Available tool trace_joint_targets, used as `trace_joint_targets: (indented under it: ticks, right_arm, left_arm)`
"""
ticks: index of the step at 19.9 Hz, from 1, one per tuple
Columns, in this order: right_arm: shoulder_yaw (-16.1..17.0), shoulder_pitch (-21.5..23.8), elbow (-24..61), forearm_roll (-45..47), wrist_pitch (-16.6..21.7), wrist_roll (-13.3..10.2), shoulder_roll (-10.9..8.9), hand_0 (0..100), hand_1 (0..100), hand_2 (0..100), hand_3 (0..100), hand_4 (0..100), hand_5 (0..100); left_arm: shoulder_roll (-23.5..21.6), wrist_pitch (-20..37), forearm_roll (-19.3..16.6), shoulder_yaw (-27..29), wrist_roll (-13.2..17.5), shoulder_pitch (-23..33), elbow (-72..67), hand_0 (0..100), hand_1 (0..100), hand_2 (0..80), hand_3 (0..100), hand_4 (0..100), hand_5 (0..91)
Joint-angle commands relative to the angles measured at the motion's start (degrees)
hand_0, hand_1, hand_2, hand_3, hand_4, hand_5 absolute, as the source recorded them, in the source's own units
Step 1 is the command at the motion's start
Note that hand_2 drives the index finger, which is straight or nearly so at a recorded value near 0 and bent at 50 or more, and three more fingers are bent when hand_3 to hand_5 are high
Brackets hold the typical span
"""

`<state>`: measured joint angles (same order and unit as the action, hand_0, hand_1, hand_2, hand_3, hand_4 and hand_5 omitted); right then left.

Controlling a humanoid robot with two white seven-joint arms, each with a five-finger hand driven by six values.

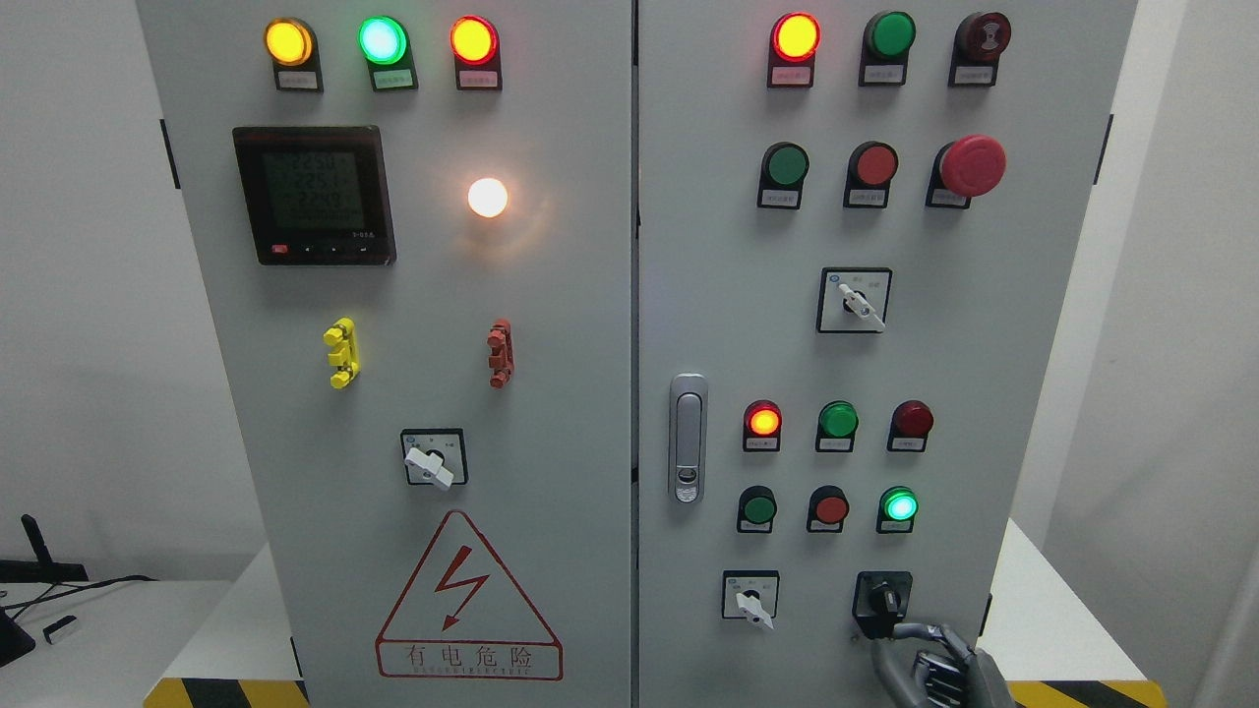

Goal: Trip black knob to open circuit
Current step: 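Grip the black knob with the right hand and twist it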

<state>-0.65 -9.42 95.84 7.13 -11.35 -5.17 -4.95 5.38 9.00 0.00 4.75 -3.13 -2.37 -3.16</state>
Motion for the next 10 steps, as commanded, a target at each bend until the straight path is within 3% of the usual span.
trace_joint_targets:
  ticks: [1, 10]
  right_arm:
    - [1.88, 0.11, -0.3, -0.01, -0.07, 0.07, -0.32, 33, 71, 45, 100, 100, 93]
    - [3.2, 0.55, -0.3, -0.01, -0.07, 0.16, -0.41, 33, 71, 45, 100, 100, 93]
  left_arm:
    - [-0.02, -0.03, -1.76, 0.0, -0.03, 0.0, 0.0, 12, 39, 0.0, 0, 0, 0.0]
    - [-0.02, -0.03, -1.76, 0.0, -0.03, 0.0, 0.0, 12, 39, 0.0, 0, 0, 0.0]
